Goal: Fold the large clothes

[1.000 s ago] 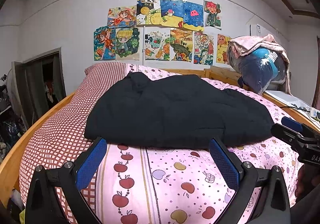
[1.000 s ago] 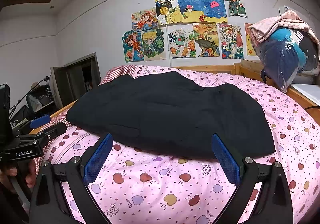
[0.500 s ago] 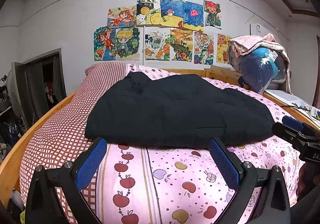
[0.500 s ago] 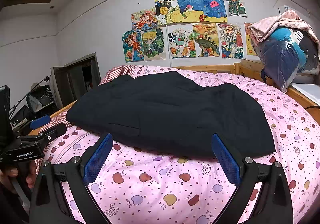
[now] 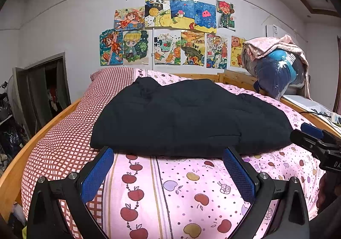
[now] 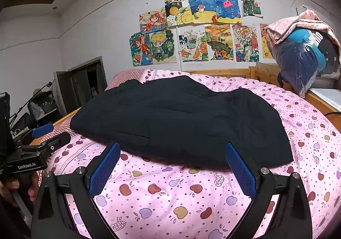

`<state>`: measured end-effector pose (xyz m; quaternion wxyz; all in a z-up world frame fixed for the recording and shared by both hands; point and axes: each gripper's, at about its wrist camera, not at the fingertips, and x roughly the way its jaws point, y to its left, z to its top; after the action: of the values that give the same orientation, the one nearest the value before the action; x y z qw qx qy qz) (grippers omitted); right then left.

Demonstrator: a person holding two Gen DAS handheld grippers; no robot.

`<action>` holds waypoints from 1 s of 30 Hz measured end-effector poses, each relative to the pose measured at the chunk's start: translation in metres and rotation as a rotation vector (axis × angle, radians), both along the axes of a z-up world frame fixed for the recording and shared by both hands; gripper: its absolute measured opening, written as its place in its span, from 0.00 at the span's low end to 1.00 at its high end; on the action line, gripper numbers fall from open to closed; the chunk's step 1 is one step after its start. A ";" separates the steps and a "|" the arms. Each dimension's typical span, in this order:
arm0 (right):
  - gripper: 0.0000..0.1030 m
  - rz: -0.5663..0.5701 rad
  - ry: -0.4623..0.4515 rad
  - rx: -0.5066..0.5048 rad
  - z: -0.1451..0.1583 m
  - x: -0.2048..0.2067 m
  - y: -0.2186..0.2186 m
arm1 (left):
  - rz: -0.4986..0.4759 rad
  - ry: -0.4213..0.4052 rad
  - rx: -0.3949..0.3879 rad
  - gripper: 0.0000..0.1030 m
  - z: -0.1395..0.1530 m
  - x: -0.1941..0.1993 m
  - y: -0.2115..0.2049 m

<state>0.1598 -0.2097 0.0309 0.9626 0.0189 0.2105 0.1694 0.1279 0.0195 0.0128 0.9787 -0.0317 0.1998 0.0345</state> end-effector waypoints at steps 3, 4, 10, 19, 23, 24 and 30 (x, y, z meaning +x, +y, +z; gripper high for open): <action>0.94 0.000 -0.001 -0.001 0.000 0.000 0.000 | -0.003 0.003 0.001 1.00 -0.002 0.000 0.001; 0.94 0.000 -0.001 -0.001 0.000 0.000 0.000 | -0.001 0.002 0.003 1.00 -0.002 0.000 0.001; 0.94 0.000 0.000 0.000 0.000 0.000 0.000 | 0.000 0.002 0.003 1.00 -0.003 0.001 0.002; 0.94 0.000 0.001 0.000 -0.001 0.001 0.001 | -0.001 0.003 0.003 1.00 -0.004 0.002 0.004; 0.94 -0.002 0.001 0.000 -0.001 0.001 0.001 | -0.002 0.004 0.002 1.00 -0.004 0.002 0.005; 0.94 -0.002 0.001 -0.001 -0.001 0.001 0.002 | -0.002 0.004 0.003 1.00 -0.004 0.002 0.005; 0.94 -0.002 0.003 0.001 -0.001 0.001 0.002 | -0.002 0.004 0.003 1.00 -0.004 0.002 0.006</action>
<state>0.1607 -0.2077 0.0301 0.9625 0.0198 0.2116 0.1686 0.1304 0.0256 0.0085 0.9784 -0.0297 0.2020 0.0337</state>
